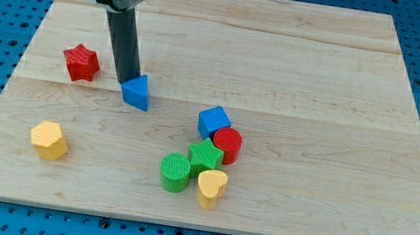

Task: Move the yellow hexagon closer to the group of blocks

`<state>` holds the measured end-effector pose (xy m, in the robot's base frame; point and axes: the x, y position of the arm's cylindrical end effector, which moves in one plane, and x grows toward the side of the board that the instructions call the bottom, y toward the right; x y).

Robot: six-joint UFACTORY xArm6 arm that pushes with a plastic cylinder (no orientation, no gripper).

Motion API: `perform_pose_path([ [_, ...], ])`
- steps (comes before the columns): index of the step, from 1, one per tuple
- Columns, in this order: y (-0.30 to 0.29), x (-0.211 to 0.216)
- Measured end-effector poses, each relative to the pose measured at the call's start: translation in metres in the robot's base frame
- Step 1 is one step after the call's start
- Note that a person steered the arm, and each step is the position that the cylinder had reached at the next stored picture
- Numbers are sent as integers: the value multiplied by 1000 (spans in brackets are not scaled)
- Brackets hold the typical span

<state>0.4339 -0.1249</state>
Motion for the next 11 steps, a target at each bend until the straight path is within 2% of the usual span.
perform_pose_path([
  [1,10,20],
  [2,42,53],
  [3,74,69],
  [4,13,55],
  [5,-76,46],
  [6,-117,63],
  [7,-117,110],
  [8,-116,133],
  [9,-110,110],
  [11,-19,108],
])
